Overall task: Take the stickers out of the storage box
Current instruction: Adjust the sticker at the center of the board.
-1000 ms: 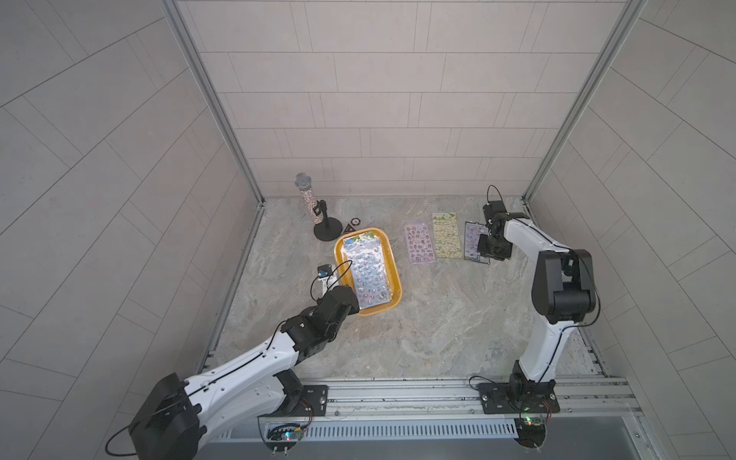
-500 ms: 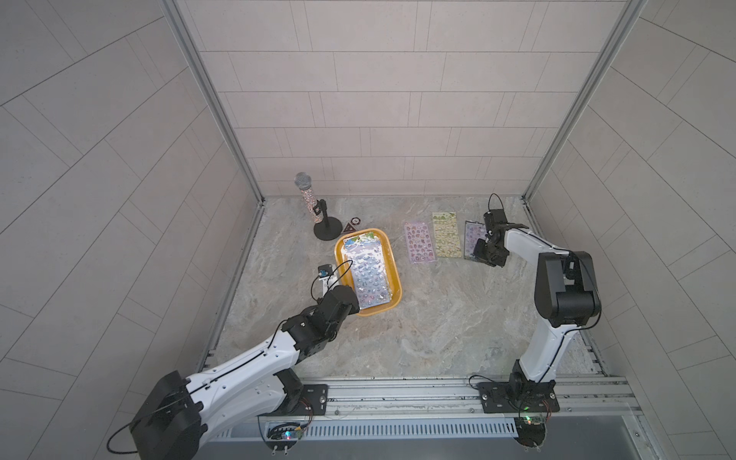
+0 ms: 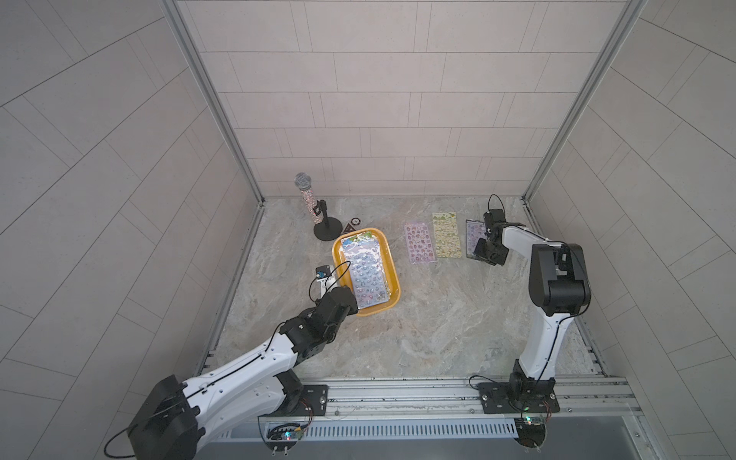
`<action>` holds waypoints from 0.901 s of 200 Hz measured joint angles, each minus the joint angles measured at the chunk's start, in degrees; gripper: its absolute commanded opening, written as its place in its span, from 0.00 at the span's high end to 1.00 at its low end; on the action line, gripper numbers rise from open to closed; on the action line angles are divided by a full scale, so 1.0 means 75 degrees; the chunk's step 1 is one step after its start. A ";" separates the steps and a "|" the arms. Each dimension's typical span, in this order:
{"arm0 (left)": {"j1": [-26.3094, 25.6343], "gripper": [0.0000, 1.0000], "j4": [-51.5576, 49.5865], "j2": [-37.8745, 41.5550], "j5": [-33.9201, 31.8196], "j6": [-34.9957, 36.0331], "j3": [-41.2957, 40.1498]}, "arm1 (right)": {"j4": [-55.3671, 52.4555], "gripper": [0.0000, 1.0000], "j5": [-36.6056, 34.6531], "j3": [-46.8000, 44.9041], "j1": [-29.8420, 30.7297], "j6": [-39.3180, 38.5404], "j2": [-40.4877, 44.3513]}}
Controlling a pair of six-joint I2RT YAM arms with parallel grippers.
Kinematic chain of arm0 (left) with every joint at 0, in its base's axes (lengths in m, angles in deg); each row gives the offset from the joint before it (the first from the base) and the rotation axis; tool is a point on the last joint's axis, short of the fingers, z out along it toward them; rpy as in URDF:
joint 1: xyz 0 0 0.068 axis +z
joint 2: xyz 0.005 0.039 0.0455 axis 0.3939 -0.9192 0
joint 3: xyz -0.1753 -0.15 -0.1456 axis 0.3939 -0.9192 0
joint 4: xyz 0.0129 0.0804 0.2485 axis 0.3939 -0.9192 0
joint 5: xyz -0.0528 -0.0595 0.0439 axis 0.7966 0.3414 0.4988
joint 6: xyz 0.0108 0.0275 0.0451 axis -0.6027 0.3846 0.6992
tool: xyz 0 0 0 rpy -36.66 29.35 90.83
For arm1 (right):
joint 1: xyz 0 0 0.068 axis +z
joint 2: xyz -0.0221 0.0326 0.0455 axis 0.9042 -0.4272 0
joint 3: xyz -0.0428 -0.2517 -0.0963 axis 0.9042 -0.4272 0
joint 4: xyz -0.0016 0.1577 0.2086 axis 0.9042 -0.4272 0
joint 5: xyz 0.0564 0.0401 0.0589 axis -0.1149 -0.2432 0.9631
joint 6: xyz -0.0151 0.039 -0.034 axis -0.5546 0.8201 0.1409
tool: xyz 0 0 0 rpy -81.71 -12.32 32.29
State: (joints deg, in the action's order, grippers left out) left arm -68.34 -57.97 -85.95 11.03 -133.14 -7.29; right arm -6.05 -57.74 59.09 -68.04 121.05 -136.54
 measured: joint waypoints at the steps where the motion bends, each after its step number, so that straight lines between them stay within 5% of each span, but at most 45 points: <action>1: 0.0000 1.00 0.0000 0.0000 0.0000 0.0000 0.0000 | 0.0000 0.77 -0.0009 0.0017 -0.0003 0.0000 -0.0012; 108: 0.0000 1.00 0.0003 0.0000 -0.0029 0.0003 -0.0020 | 0.0245 0.73 -0.0338 -0.0498 0.0254 -0.0055 0.0358; 180: 0.0000 1.00 0.0198 -0.0041 0.0076 0.0085 -0.0029 | 0.0385 0.67 -0.0487 -0.1349 0.1250 -0.0023 0.3302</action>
State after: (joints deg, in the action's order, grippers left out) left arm -68.34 -56.48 -86.26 11.59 -132.51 -7.51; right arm -3.17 -61.39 48.97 -58.67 120.88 -111.77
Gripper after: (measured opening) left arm 0.121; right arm 0.331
